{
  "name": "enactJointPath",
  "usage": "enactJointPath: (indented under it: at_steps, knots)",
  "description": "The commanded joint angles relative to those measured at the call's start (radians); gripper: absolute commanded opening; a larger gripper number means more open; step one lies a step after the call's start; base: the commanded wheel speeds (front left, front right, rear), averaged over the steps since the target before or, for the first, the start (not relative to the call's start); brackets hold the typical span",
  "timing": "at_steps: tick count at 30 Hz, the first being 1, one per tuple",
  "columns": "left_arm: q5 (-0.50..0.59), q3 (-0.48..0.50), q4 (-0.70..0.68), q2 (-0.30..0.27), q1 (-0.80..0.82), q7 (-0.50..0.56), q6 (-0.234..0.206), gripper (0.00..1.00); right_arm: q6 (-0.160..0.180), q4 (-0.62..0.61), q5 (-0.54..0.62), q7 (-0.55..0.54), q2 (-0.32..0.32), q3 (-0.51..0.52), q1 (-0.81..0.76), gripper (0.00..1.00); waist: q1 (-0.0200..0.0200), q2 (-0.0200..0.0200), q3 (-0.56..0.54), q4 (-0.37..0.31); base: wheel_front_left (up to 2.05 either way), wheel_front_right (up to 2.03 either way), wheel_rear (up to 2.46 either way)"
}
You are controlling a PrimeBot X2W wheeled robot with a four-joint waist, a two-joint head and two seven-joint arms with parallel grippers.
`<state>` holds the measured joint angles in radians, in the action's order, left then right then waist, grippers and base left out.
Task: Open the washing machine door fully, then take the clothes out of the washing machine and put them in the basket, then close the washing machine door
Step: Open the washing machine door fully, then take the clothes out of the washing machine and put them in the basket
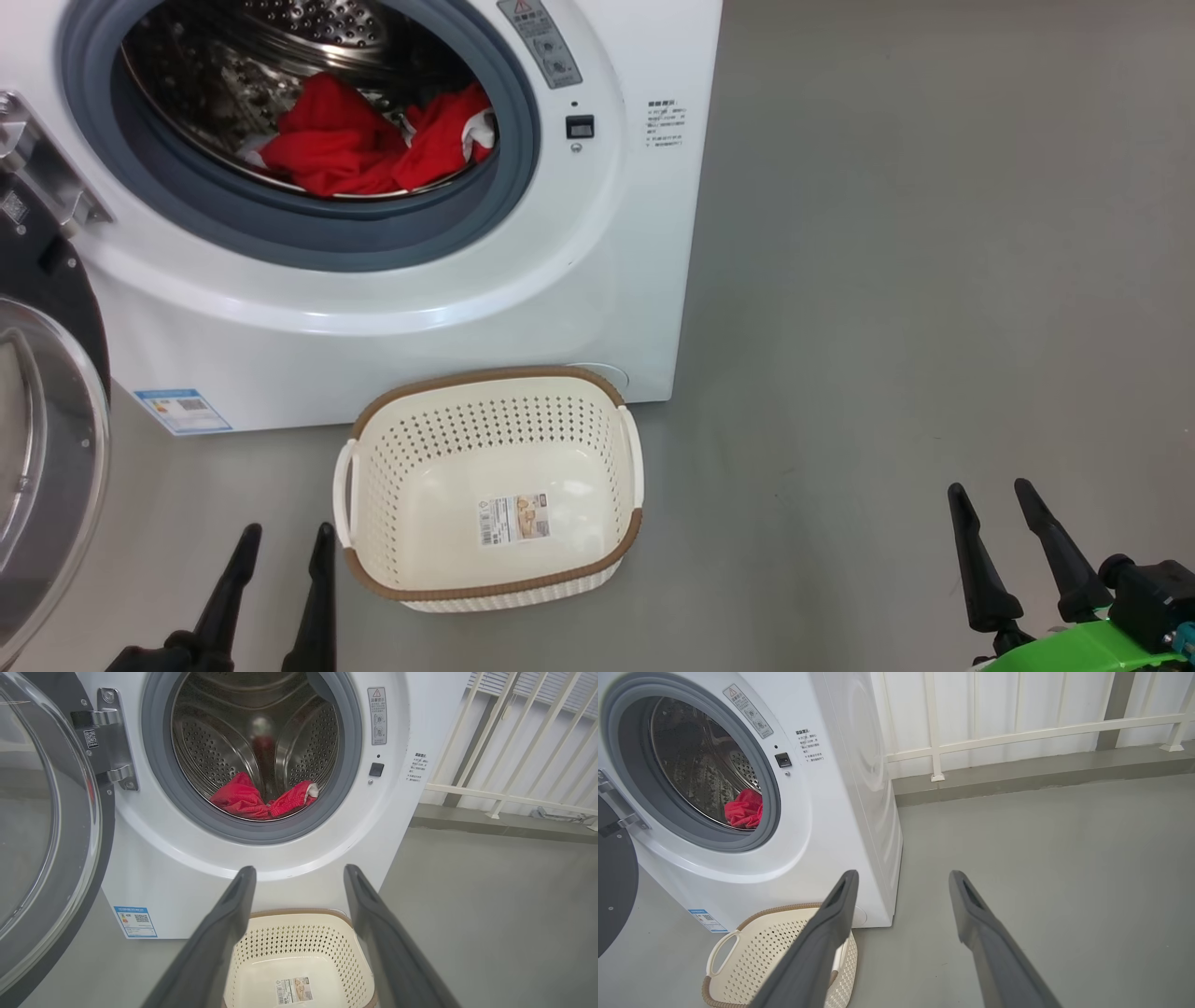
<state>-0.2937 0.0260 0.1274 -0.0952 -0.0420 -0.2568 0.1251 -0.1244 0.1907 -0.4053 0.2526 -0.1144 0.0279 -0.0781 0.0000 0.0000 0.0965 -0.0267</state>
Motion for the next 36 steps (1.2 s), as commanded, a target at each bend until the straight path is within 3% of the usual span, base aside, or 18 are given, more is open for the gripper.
enactJointPath:
  at_steps: [1,24,36]
  knots:
    - [0.000,0.032,-0.020,-0.012,0.031,-0.005,0.006,1.00,-0.006,-0.027,-0.003,0.009,-0.012,-0.016,0.023,1.00,0.0000,0.0000,0.000,0.003,0.00,0.00,0.00]
    - [-0.030,0.038,-0.017,-0.014,0.042,-0.005,0.006,1.00,-0.006,-0.030,-0.003,0.009,-0.013,-0.031,0.031,1.00,0.0000,0.0000,0.017,0.022,0.01,-0.01,0.00]
    - [-0.058,0.016,-0.015,-0.029,0.056,-0.005,0.006,1.00,-0.006,-0.027,-0.001,0.009,-0.009,-0.034,0.041,1.00,0.0000,0.0000,0.027,0.033,0.99,-0.99,0.00]
